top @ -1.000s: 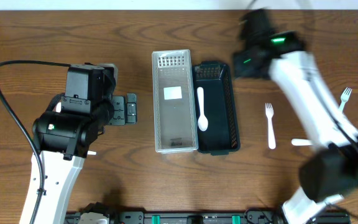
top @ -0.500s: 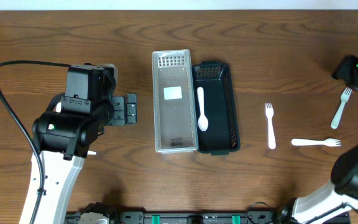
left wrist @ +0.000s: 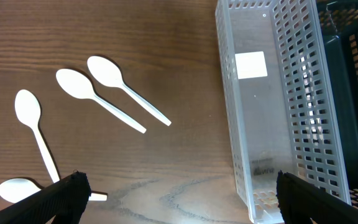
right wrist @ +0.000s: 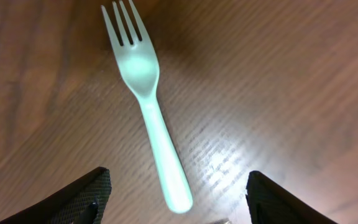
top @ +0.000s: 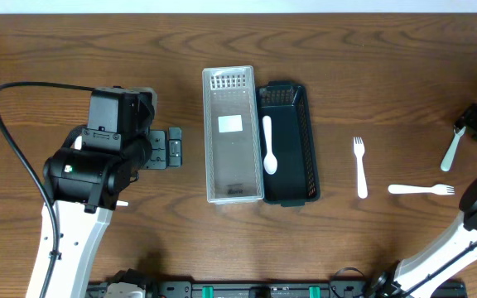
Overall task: Pack container
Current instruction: 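Grasp the white fork at the far right with the right gripper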
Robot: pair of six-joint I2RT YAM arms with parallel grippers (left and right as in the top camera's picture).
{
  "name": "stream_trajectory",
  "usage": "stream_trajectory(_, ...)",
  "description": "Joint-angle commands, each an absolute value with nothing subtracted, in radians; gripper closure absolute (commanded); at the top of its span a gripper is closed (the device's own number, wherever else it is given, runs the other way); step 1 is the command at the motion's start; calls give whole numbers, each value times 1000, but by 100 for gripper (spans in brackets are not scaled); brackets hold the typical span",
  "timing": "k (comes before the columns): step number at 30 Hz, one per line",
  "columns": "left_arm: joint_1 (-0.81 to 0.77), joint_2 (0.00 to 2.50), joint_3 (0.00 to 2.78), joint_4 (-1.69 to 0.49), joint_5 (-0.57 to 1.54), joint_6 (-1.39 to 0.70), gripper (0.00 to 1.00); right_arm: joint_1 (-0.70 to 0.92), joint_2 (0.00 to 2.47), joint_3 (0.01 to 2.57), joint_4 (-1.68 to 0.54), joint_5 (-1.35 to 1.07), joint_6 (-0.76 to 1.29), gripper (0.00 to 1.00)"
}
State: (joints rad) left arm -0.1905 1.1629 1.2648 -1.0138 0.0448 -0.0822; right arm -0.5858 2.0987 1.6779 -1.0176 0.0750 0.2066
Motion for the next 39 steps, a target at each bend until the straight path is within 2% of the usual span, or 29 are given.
stream_trajectory(1, -186, 1164, 1280, -1016, 33, -88, 2, -585, 2151, 1677, -1001, 52, 177, 26)
stream_trajectory(15, -186, 1164, 1280, -1016, 33, -88, 2, -585, 2250, 1673, -948, 28, 142, 25)
stream_trajectory(21, -186, 1163, 1280, -1016, 33, -88, 2, -585, 2305, 1673, -954, 2, 133, 27)
stream_trajectory(27, -186, 1163, 1280, -1016, 33, -88, 2, -583, 2317, 1673, -953, -8, 133, 46)
stream_trajectory(33, -186, 1163, 1280, -1016, 33, -88, 2, -583, 2317, 1673, -950, -8, 133, 70)
stream_trajectory(39, -186, 1163, 1280, -1016, 33, -88, 2, -583, 2317, 1673, -947, -8, 133, 84)
